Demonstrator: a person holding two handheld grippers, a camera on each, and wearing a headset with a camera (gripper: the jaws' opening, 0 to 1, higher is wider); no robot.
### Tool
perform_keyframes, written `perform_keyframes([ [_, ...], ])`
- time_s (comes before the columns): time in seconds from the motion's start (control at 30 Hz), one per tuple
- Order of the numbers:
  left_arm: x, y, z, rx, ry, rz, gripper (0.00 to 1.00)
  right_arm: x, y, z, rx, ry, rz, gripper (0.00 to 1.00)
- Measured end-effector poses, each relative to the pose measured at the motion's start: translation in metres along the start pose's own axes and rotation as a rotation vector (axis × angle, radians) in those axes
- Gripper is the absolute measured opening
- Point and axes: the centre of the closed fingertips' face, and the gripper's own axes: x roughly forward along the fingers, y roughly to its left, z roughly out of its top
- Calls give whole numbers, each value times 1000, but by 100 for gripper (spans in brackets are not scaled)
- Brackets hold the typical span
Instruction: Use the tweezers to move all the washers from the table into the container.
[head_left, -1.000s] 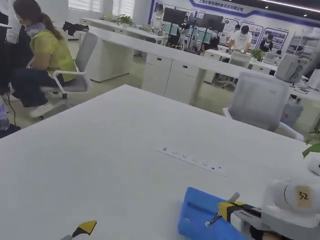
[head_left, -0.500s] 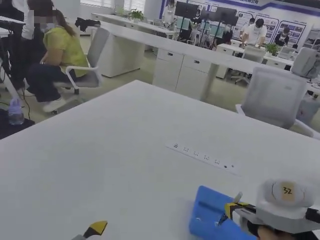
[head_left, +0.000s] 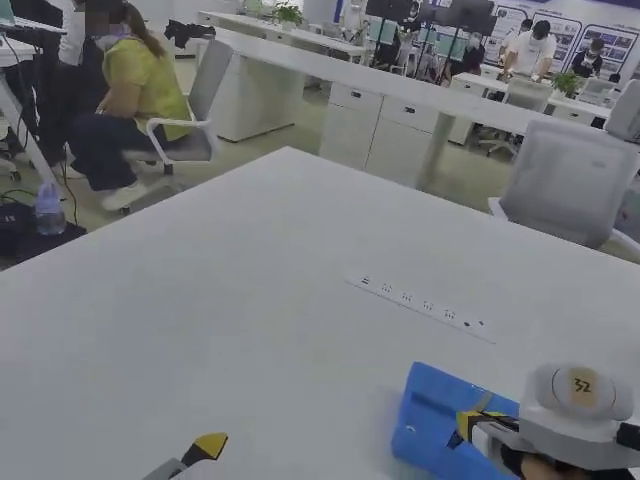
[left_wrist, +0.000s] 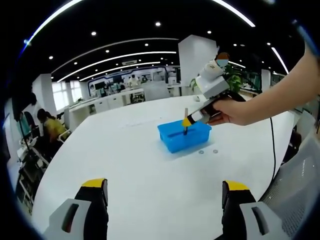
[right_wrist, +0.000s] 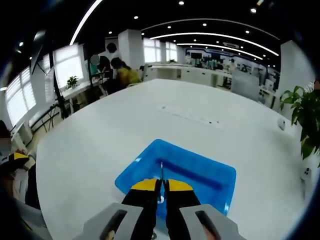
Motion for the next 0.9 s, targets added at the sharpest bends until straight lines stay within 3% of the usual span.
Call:
perform_keyframes([
  [0.43, 0, -5, -2, 20, 19, -11, 97, -4, 2, -1, -4, 4, 0, 2],
  [0.67, 0, -5, -1, 17, 15, -13, 97, -20, 5, 19, 15, -65, 5, 2],
  [0.9, -1, -8, 0, 29, 13, -22, 97, -49, 9, 41, 15, -146, 14, 2],
])
